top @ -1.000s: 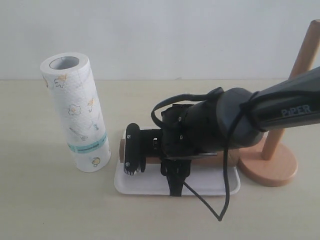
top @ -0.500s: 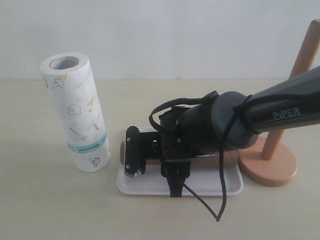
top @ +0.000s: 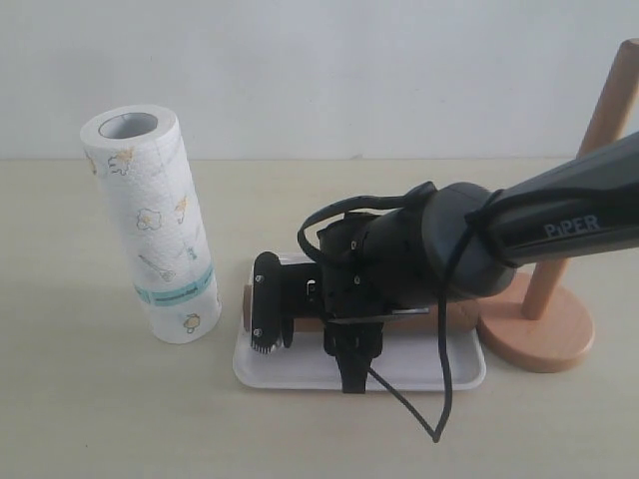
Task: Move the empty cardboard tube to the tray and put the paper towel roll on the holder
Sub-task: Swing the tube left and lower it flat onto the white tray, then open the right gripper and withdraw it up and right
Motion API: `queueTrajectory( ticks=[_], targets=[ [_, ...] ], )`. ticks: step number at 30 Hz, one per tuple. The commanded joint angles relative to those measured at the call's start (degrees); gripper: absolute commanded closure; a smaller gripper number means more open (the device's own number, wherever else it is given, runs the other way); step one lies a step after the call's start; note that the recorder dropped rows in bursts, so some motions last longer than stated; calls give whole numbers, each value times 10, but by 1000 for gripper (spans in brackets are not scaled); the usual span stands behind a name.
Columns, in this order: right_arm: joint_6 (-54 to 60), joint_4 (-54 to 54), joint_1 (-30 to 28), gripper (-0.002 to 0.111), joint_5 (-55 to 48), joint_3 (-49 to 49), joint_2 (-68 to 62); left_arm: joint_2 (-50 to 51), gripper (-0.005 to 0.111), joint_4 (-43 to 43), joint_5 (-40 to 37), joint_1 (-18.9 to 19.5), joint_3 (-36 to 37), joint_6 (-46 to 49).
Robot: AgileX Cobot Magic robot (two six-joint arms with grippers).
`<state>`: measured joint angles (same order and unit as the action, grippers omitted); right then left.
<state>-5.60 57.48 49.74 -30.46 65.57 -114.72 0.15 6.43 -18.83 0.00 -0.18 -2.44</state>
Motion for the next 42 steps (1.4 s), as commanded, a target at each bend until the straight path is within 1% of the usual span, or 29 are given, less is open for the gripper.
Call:
queueTrajectory(
  ticks=[1,10,17,25,33,36,39,41,42],
  targets=[
    [0,0,1,45,-7,4,1,-2,103,-7,8,0,2,-1],
    [-5,0,1,45,-9,4,1,-2,103,-7,8,0,2,-1],
    [-8,3,1,45,-48,4,12,-2,103,-7,8,0,2,-1],
    [-39,-2,1,45,-49,4,67,-2,103,-7,8,0,2,-1],
    [-45,-46,1,45,-55,4,130,-2,103,-7,8,0,2,-1],
    [-45,-69,1,45,-82,4,162,-2,103,-7,8,0,2,-1],
    [-35,-96,1,45,-148,4,200,-2,103,-7,8,0,2,-1],
    [-35,-114,1,49,-184,4,230,-2,103,-7,8,0,2,-1],
    [-35,-130,1,53,-201,4,246,-2,103,-7,8,0,2,-1]
  ],
)
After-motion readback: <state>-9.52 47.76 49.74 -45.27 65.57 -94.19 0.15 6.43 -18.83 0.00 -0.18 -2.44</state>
